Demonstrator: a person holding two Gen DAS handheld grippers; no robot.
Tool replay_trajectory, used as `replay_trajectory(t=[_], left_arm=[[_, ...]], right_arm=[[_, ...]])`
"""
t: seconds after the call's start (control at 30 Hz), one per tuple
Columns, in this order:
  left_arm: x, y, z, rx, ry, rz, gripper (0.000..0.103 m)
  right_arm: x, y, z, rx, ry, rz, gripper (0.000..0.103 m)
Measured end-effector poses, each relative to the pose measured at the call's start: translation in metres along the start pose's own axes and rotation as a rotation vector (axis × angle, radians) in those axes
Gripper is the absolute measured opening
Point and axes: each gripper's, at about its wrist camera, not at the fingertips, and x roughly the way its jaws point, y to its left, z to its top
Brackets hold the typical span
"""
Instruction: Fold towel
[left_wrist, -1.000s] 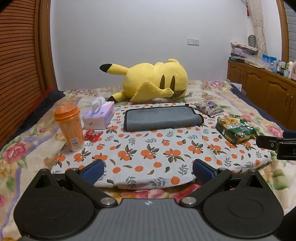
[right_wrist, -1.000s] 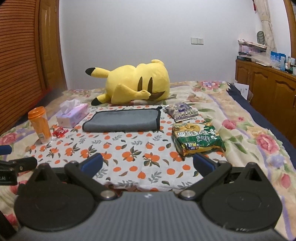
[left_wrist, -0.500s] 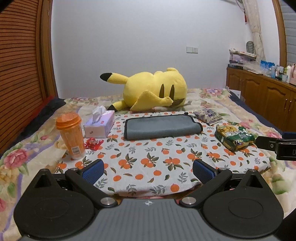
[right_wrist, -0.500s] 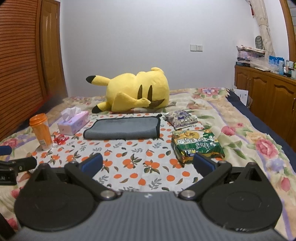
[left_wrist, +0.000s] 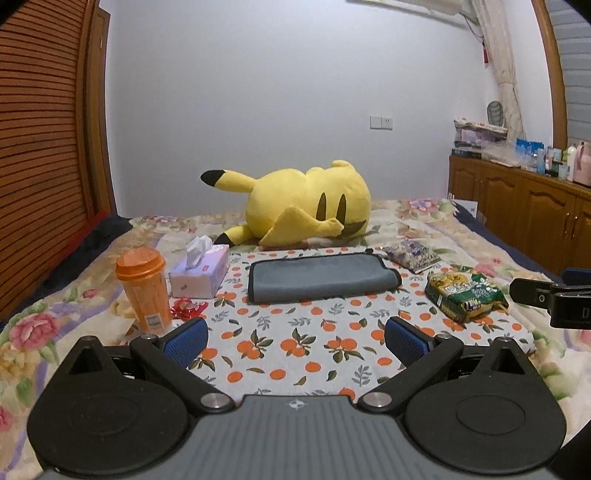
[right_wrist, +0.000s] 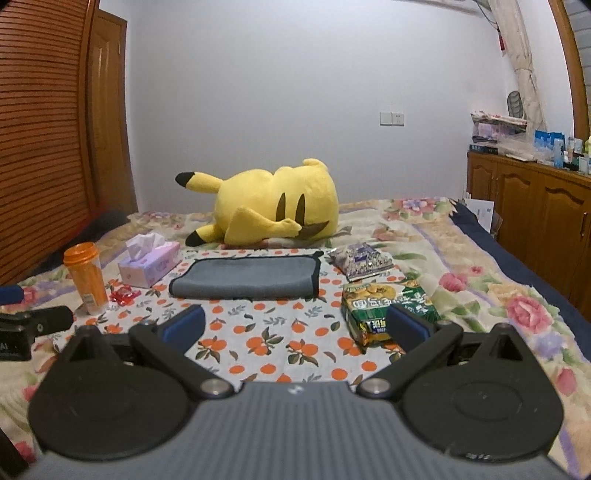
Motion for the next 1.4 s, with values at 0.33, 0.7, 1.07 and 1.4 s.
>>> replay_trajectory(t=[0.33,0.7,1.07,1.4], left_arm=[[-0.0029,0.0023,0.0034,-0.006,-0.035,0.009,0.103],[-0.0043,0.0026,0.0024,-0.002,-0.037,0.013,0.103],[-0.0042,0.0031,0.0023,0.0,-0.038,0.013,0.103],[-0.0045,0.0038,0.0016,0.005,-0.035,0.014,0.103]], right_arm=[[-0.0103,-0.0026,0.001,0.003,-0.065,-0.013,0.103],[-0.01,-0.0029,0.0001,0.002,-0.063,-0.015,0.103],[-0.0101,-0.0023,0.0001,0.001,-0.064,-0.016,0.103],[-0.0097,-0.0022,-0.0008,0.001,-0.063,-0.015,0.103]])
